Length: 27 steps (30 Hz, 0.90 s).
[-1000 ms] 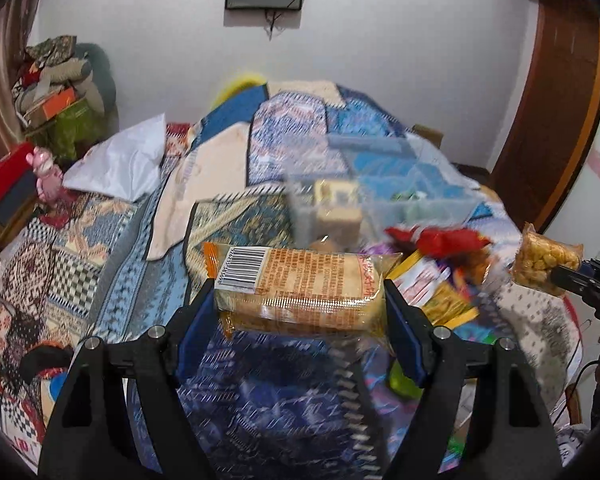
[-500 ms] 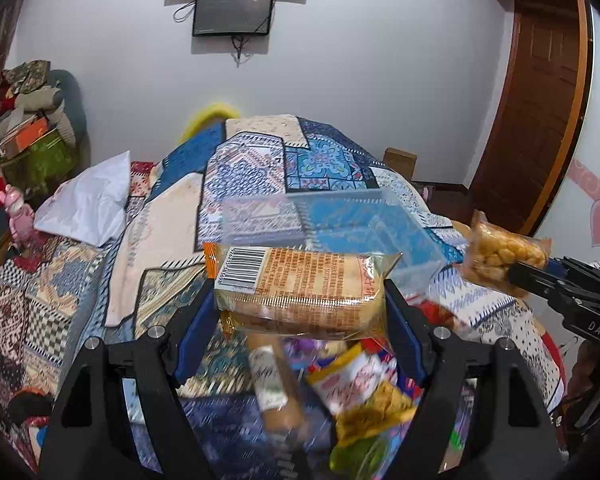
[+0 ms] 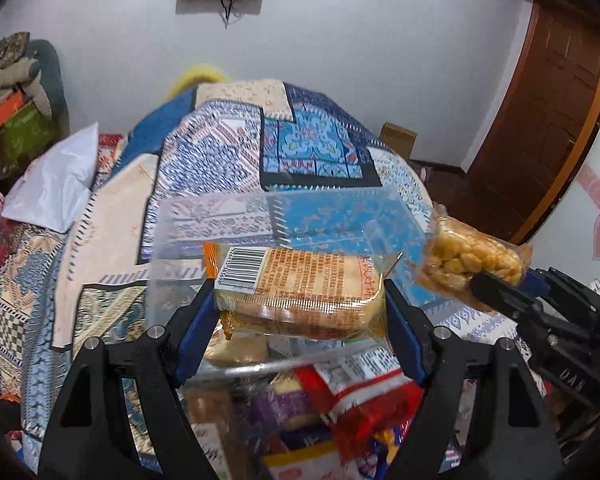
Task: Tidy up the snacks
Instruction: 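Lower the wafer pack into the box with the left tool while the right drops the puffed bag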
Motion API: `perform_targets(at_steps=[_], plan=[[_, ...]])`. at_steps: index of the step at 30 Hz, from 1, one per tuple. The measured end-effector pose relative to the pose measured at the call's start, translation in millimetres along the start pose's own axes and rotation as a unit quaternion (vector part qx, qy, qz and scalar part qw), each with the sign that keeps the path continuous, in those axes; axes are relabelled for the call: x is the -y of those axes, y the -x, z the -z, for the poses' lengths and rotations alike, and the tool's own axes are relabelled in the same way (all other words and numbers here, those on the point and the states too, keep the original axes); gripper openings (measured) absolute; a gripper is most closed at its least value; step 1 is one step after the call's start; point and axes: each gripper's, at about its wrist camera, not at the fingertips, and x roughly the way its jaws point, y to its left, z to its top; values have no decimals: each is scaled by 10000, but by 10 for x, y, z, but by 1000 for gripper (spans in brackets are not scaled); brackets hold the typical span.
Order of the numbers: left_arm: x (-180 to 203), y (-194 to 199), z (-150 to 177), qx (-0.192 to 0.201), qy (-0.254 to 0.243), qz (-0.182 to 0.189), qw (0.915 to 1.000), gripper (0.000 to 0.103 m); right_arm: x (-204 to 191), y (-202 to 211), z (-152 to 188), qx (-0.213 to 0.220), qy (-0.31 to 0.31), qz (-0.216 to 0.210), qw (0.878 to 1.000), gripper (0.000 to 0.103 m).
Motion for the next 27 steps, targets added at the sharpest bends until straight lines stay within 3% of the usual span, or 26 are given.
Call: perform_targets(at_steps=[11, 13, 18, 21, 25, 27], plan=[[13, -537, -14, -598, 76, -139, 9981, 78, 30, -484, 26, -469, -15, 34, 9989, 37], [5, -590, -4, -677, 97, -189, 9975, 80, 33, -522, 50, -519, -42, 41, 9986, 32], [-29, -631, 22, -880, 239, -38, 9958, 84, 36, -489, 54, -557, -80, 41, 9984, 32], [-20, -568, 25, -837, 241, -11, 9962, 85, 54, -422, 49, -565, -117, 58, 9983, 33], [34, -386, -5, -609, 70, -55, 9981, 89, 89, -276, 30, -472, -195, 0, 9987, 46], [51, -257, -20, -496, 19, -55, 9988, 89, 78, -154, 16, -369, -162, 7, 9992, 47]])
